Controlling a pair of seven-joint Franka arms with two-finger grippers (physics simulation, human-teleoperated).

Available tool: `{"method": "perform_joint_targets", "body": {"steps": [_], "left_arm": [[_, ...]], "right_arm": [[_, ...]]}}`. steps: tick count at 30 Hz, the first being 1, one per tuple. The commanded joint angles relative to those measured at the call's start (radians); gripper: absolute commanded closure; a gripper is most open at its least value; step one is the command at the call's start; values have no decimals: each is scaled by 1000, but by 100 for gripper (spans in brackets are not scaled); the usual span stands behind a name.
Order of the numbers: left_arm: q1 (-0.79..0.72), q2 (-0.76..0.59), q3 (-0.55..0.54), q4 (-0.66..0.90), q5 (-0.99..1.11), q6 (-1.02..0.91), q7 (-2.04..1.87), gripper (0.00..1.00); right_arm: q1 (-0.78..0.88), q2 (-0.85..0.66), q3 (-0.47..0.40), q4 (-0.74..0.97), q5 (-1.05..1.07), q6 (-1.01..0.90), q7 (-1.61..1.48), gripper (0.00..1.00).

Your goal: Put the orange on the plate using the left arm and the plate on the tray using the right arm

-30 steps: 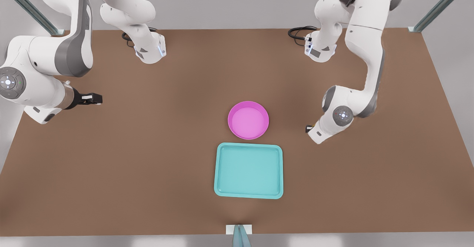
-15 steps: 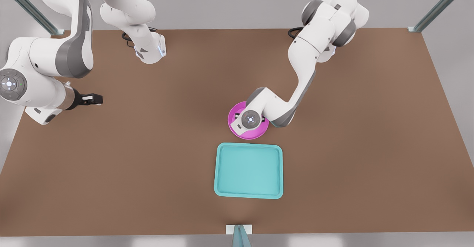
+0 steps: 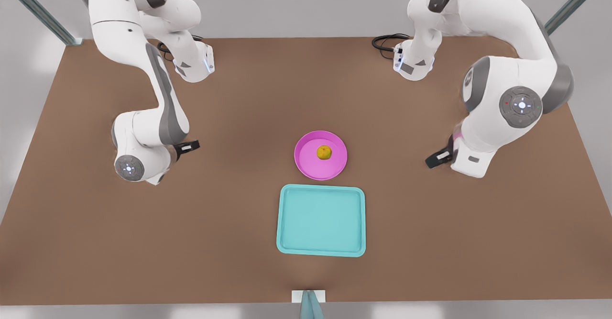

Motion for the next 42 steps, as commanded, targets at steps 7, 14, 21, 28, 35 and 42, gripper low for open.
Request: {"method": "perform_joint_targets", "body": {"steps": [7,14,21,28,35,42], "left_arm": [[334,-129,-404,-154,99,-57,300,0],[333,-132,-409,-154,66,-85,299,0],[333,-149,-412,-154,68,-106,297,0],[334,-146,-403,-154,68,-103,314,0],[336,-145,-401,-154,68,-103,316,0],[336,-151,-399,-154,53,-108,304,0]], "right_arm": [[263,147,18,-79,353,724,217,0],[449,232,51,-30,382,894,220,0],[469,289,68,-14,382,919,220,0],[492,337,70,5,381,920,220,0],[493,338,70,17,379,913,219,11],[493,361,70,28,372,905,206,53]]}}
